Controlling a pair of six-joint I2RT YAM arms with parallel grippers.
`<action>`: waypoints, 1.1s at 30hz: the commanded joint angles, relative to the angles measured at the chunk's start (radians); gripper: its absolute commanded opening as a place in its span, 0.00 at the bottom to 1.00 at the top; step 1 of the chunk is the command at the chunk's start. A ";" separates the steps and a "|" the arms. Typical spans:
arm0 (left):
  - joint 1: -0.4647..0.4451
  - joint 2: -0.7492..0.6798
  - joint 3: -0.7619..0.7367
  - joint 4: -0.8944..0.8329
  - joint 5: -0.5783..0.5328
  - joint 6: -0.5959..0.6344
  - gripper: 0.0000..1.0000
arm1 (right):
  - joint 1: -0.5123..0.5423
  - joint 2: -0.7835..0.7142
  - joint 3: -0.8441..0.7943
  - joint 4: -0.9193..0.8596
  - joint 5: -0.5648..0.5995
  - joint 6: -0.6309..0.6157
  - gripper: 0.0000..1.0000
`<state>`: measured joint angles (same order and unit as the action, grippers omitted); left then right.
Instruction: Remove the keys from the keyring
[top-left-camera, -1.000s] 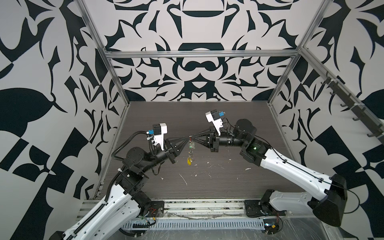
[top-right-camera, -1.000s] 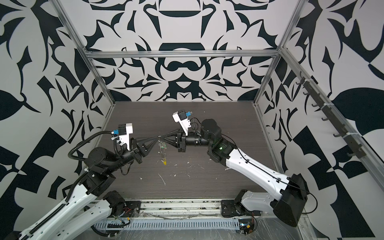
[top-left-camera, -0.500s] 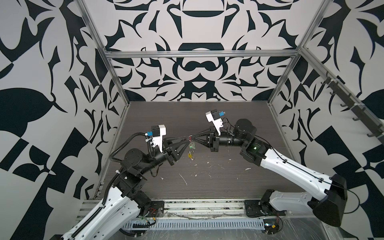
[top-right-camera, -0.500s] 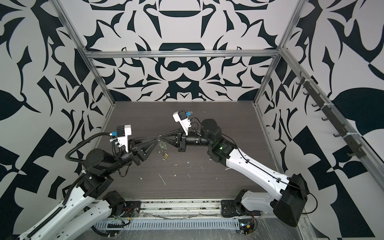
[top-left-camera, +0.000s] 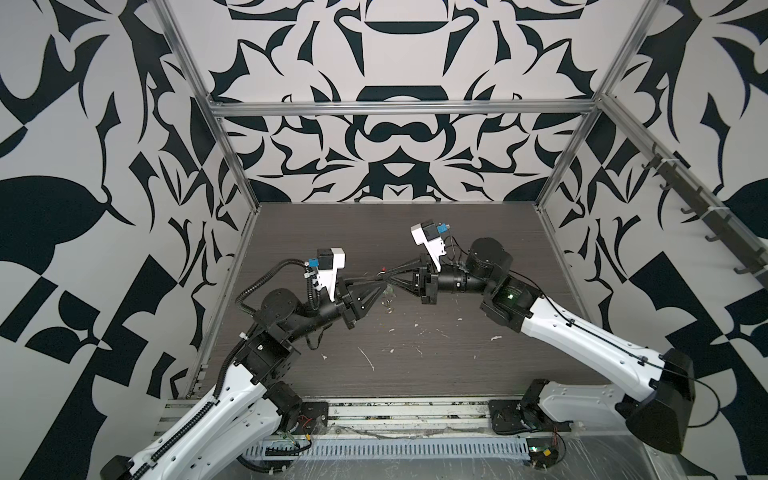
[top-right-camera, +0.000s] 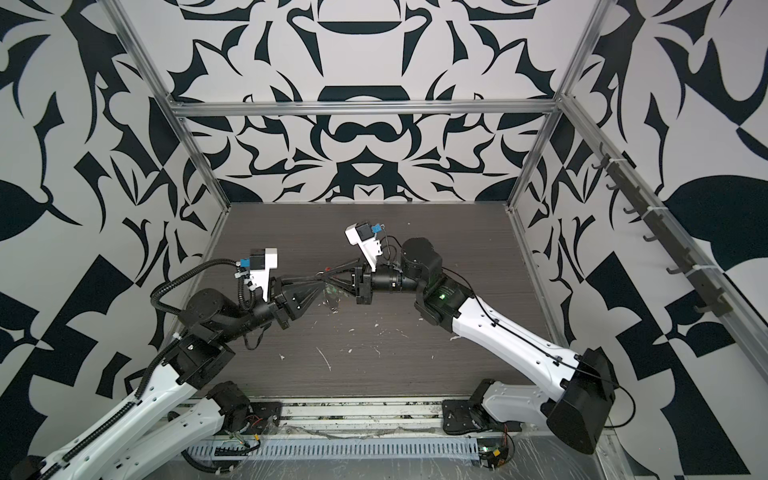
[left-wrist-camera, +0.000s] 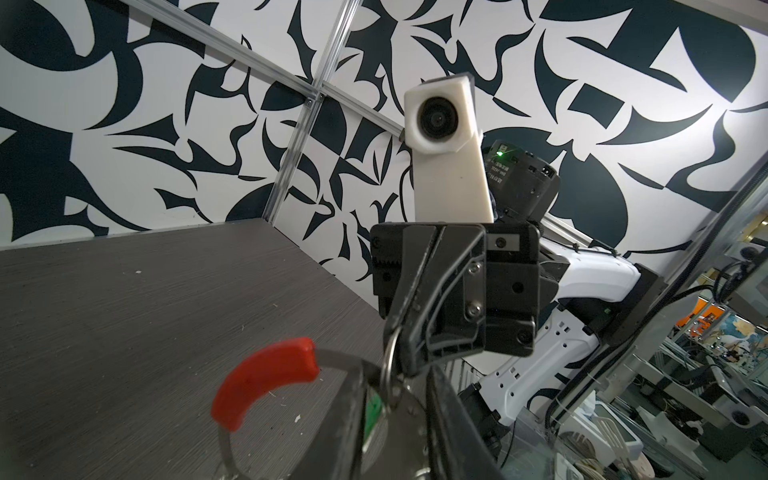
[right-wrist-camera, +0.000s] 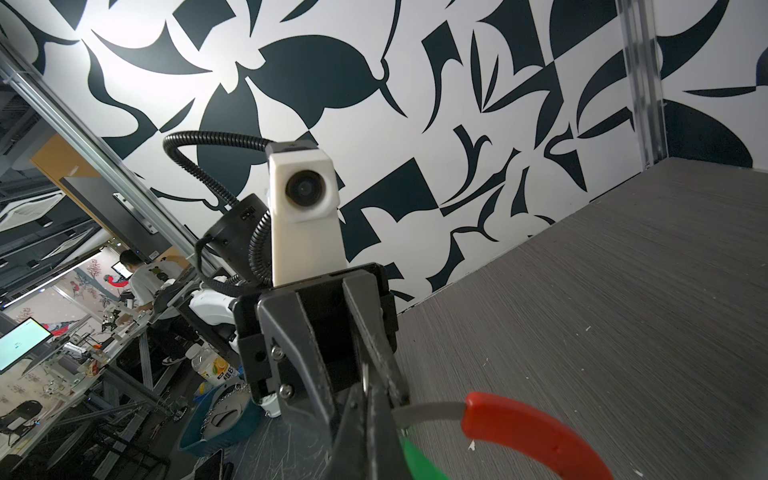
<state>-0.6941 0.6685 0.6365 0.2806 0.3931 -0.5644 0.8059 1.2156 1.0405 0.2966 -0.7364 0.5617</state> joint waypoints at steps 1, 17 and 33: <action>-0.002 -0.014 0.036 0.013 0.004 0.001 0.28 | 0.003 -0.050 0.032 0.050 -0.003 -0.018 0.00; -0.002 -0.020 0.048 -0.001 -0.007 0.018 0.25 | 0.004 -0.061 0.019 0.047 -0.008 -0.017 0.00; -0.002 -0.003 0.057 0.005 -0.002 0.023 0.18 | 0.004 -0.050 0.023 0.047 -0.036 -0.014 0.00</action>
<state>-0.6945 0.6651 0.6617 0.2687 0.3862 -0.5491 0.8059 1.1877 1.0401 0.2890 -0.7448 0.5503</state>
